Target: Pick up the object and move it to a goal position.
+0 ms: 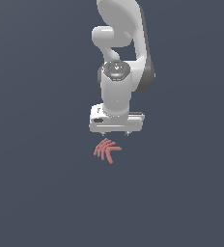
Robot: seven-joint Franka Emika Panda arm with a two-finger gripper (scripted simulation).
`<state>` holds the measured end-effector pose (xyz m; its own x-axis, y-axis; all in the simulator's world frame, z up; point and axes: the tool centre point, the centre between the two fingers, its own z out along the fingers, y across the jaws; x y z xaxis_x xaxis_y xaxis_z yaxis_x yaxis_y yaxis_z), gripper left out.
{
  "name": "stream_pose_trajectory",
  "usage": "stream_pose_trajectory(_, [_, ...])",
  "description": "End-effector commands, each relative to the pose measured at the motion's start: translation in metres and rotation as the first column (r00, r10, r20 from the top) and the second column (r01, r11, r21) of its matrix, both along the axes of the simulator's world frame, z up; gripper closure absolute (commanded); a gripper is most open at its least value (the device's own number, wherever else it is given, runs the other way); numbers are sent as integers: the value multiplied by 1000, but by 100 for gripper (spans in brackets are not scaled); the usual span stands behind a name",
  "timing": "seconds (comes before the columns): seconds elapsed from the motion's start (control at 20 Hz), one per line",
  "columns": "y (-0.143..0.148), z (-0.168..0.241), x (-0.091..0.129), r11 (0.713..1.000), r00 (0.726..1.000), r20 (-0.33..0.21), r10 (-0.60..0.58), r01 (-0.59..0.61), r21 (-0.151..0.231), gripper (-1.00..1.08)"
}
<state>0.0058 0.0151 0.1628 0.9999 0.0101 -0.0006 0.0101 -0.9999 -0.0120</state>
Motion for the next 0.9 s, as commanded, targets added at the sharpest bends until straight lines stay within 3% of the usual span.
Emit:
stream_pose_trajectory(0.0, [-2, -10, 6, 1000, 1000, 5, 22, -22, -6, -100])
stream_pose_trajectory(0.85, [-20, -111, 50, 968, 968, 47, 247, -244, -64, -100])
